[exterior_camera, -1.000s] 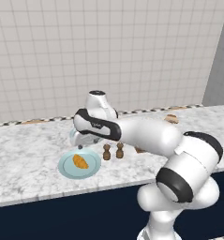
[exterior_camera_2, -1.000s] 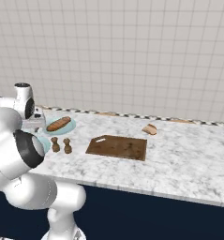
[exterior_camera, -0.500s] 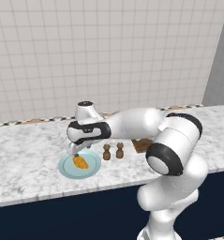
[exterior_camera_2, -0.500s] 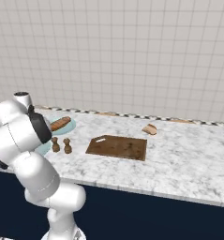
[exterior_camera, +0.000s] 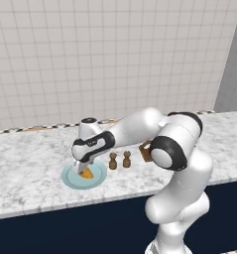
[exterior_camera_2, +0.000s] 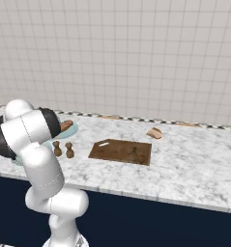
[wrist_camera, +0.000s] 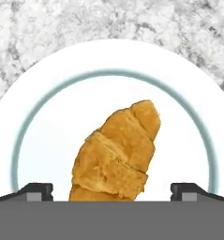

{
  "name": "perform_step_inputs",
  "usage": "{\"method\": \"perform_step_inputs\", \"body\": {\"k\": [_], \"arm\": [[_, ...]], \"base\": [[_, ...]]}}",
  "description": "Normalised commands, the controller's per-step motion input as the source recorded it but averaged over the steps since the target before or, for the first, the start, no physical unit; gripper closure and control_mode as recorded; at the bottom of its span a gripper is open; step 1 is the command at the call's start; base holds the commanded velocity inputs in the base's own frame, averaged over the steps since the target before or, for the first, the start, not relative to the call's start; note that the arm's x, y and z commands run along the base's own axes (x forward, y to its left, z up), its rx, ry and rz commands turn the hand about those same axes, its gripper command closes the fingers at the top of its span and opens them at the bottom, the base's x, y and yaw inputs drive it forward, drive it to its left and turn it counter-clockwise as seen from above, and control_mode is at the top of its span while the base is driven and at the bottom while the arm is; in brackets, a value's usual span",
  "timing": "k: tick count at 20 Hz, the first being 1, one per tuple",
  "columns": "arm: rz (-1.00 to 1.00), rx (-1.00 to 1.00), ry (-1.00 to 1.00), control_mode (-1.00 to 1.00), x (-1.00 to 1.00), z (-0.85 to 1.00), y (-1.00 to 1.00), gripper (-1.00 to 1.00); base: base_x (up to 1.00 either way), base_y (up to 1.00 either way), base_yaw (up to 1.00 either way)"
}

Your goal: From the different types of pastries on the counter, select a croissant and place it on the cutting board. Then retrieve a jar of jam from the cabinet and place it alongside the croissant on the cutting board.

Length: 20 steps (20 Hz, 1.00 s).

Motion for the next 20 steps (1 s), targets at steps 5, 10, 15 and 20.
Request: {"method": "perform_step_inputs", "body": {"k": [5, 10, 15, 20], "arm": [[0.0, 0.04, 0.0, -1.0, 0.51, -0.74, 0.01, -1.0], [0.0, 0.03, 0.01, -1.0, 0.13, -0.44, 0.06, 1.0], [-0.07, 0.1, 0.23, -1.0, 0.0, 0.89, -0.15, 1.0], [-0.17, 0.03, 0.19, -1.0, 0.07, 1.0, -0.43, 1.0]], "base": [[0.0, 0.0, 0.0], [0.0, 0.0, 0.0], [0.0, 0.0, 0.0], [0.0, 0.0, 0.0]]}}
